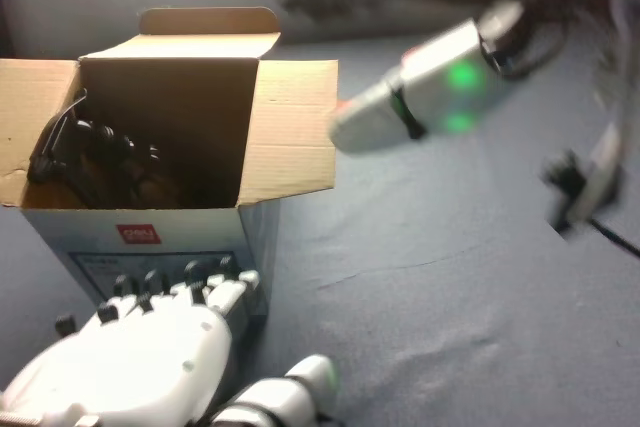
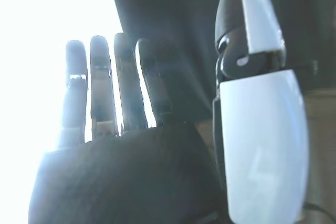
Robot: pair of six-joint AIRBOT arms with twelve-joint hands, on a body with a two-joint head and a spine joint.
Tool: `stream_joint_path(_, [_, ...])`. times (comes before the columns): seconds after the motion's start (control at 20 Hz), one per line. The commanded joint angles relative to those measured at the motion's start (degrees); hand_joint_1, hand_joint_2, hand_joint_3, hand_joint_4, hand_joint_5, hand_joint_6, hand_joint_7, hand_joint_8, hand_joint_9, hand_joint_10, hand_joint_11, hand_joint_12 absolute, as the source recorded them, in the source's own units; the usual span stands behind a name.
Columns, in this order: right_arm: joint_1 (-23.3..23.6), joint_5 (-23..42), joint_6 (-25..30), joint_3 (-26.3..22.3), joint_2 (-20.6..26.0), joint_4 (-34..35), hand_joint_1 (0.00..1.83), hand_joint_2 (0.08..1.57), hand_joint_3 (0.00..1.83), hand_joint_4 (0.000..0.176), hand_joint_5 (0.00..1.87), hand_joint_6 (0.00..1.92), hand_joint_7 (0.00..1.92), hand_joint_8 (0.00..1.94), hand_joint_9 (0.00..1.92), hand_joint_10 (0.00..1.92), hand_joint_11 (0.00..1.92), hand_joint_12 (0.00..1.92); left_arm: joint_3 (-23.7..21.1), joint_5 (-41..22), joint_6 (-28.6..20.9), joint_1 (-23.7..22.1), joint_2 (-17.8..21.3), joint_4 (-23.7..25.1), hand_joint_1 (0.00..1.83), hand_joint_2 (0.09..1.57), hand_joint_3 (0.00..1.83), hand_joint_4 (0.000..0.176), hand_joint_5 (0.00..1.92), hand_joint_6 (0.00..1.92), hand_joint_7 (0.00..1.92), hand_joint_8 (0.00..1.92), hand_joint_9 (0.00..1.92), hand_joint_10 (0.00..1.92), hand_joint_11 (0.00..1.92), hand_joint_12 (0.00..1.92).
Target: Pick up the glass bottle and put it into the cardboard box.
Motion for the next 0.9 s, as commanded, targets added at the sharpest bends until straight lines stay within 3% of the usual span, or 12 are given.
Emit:
stream_joint_path(0.0, [0.3,-0.2,1.5,-1.4,1.5,-0.7,0.63,1.03,0.01,0.000,0.12,0.33,0.32,0.00,0.15,0.42,0.00,0.78,0.1,-4.6,1.7,-3.0,-1.2,2.8,0.00,1.38,0.00,0.000,0.14,0.01,0.13,0.01,0.10,0.00,0.00,0.47])
stream_joint_path(0.1, [-0.7,-4.5,9.8,-4.8,4.0,-7.3,0.46,1.09,0.03,0.000,0.13,0.31,0.32,0.00,0.16,0.41,0.00,0.85,0.0,-7.6,4.7,-8.4,-2.8,-0.8,0.00,1.37,0.00,0.000,0.15,0.02,0.14,0.01,0.11,0.00,0.00,0.47])
stream_joint_path(0.2, [-0.9,-10.8,12.5,-7.7,4.9,-12.3,0.32,1.14,0.05,0.000,0.14,0.30,0.32,0.00,0.16,0.40,0.00,0.87,-0.1,-11.0,7.7,-14.3,-4.3,-4.1,0.00,1.37,0.00,0.000,0.15,0.02,0.14,0.01,0.11,0.01,0.00,0.47])
stream_joint_path(0.4, [-1.5,-18.3,20.7,-12.8,5.8,-26.6,0.24,1.18,0.03,0.000,0.21,0.32,0.40,0.02,0.24,0.45,0.00,1.03,-0.1,-12.6,9.3,-18.4,-4.8,-5.8,0.00,1.37,0.00,0.000,0.19,0.02,0.21,0.02,0.14,0.01,0.00,0.49])
stream_joint_path(0.45, [-1.6,-18.5,20.7,-13.4,5.9,-27.4,0.23,1.19,0.03,0.000,0.26,0.36,0.48,0.05,0.30,0.51,0.00,1.18,-0.1,-12.6,9.6,-18.9,-4.7,-5.8,0.00,1.37,0.00,0.000,0.20,0.02,0.21,0.02,0.14,0.01,0.00,0.49])
stream_joint_path(0.55, [-2.1,-18.4,20.7,-14.4,6.2,-27.7,0.23,1.22,0.02,0.000,0.31,0.76,0.63,0.15,0.33,0.91,0.00,1.57,-0.2,-13.0,12.3,-21.1,-4.5,-6.1,0.00,1.38,0.00,0.000,0.27,0.03,0.30,0.02,0.20,0.02,0.00,0.56])
stream_joint_path(0.6, [-2.4,-18.4,20.8,-14.5,6.2,-27.7,0.23,1.23,0.01,0.000,0.34,0.98,0.65,0.37,0.39,1.12,0.05,1.72,0.0,-13.0,13.6,-22.1,-4.5,-6.8,0.00,1.38,0.00,0.000,0.35,0.04,0.41,0.03,0.29,0.04,0.00,0.73])
stream_joint_path(0.7, [-2.6,-18.9,21.1,-14.5,6.3,-27.7,0.24,1.25,0.01,0.000,0.46,1.25,0.63,0.92,0.51,1.38,0.20,1.87,0.1,-13.1,14.2,-22.9,-4.5,-7.0,0.00,1.39,0.00,0.000,0.52,0.07,0.62,0.05,0.51,0.09,0.05,1.09])
stream_joint_path(0.75, [-2.5,-18.8,21.1,-14.5,6.3,-27.7,0.26,1.26,0.01,0.000,0.56,1.38,0.70,1.15,0.60,1.51,0.33,1.91,0.1,-13.1,14.1,-22.9,-4.5,-7.0,0.00,1.39,0.00,0.000,0.64,0.12,0.74,0.10,0.61,0.13,0.12,1.16])
stream_joint_path(0.8, [-2.3,-18.8,21.1,-14.5,6.3,-27.7,0.29,1.27,0.01,0.000,0.64,1.46,0.76,1.30,0.69,1.61,0.47,1.92,0.1,-13.1,14.1,-22.9,-4.5,-7.0,0.02,1.39,0.00,0.000,0.68,0.28,0.80,0.17,0.66,0.21,0.13,1.21])
stream_joint_path(0.85, [-2.3,-18.8,21.1,-14.5,6.3,-27.7,0.33,1.30,0.02,0.000,0.77,1.50,0.89,1.42,0.83,1.74,0.68,1.92,-0.1,-13.1,14.1,-22.9,-4.5,-7.0,0.07,1.38,0.00,0.000,0.63,0.82,0.76,0.65,0.63,0.70,0.22,1.32])
